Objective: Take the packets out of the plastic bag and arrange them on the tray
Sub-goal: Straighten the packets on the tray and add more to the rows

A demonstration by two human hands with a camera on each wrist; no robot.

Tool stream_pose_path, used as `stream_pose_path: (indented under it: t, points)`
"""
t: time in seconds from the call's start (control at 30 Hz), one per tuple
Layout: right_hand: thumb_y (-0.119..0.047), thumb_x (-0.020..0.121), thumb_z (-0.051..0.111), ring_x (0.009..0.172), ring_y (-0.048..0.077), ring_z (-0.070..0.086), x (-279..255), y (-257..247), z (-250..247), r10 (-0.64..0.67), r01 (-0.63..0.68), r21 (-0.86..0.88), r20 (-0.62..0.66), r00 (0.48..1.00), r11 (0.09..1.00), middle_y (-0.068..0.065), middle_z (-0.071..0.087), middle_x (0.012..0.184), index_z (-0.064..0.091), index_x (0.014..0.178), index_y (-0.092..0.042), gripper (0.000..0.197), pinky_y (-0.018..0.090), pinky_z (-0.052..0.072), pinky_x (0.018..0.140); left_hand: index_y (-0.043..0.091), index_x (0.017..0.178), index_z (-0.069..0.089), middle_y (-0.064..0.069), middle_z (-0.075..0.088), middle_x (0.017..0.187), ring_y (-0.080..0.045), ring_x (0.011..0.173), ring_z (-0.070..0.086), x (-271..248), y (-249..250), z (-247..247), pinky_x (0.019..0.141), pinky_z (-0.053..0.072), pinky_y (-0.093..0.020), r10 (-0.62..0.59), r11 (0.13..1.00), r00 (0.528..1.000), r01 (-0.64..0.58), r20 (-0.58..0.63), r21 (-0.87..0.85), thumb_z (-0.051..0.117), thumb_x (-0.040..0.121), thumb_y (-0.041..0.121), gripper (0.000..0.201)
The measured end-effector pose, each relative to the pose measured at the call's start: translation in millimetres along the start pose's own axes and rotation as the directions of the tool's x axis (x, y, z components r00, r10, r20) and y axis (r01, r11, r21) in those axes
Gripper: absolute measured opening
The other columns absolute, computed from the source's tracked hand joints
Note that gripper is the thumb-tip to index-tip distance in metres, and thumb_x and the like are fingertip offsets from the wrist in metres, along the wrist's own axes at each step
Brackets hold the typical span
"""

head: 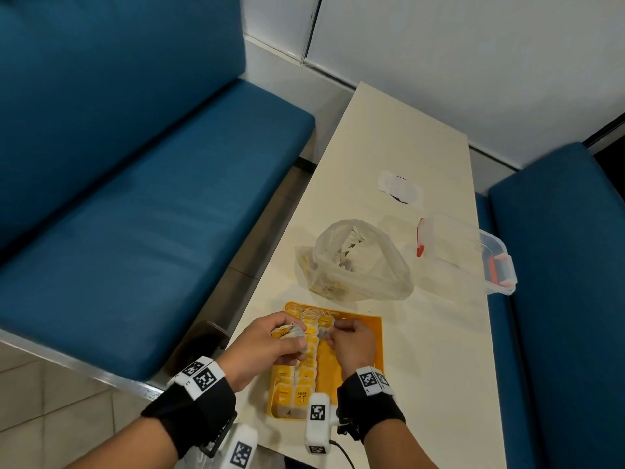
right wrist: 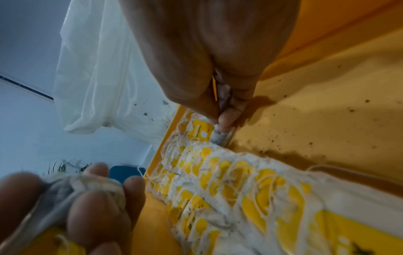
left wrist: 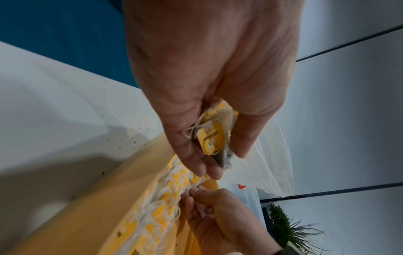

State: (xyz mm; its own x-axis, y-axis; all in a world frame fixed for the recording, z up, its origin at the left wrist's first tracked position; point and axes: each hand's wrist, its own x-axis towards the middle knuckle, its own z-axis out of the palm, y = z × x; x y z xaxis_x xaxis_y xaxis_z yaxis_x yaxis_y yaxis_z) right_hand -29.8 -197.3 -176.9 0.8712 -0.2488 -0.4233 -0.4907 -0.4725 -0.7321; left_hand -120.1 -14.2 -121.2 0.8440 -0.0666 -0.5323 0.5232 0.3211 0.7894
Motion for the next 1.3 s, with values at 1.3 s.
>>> stream_pose_path:
  t: [1.3]
  points:
    - [-0.042, 0.074, 0.075, 0.078, 0.011, 0.064, -80, -70, -35, -0.572, 0.592, 0.031, 0.297, 0.764, 0.806, -0.009, 0.069, 0.081, 0.069, 0.079, -0.027, 0.017, 0.019, 0.048, 0.065, 0.016, 0.124, 0.073, -0.018, 0.070, 0.126, -0.039, 0.109, 0.070, 1, 20, -2, 0.106, 0.050, -0.051, -0.090, 0.964, 0.987, 0.119, 0.131, -0.237, 0.055, 0.102, 0.037, 0.035]
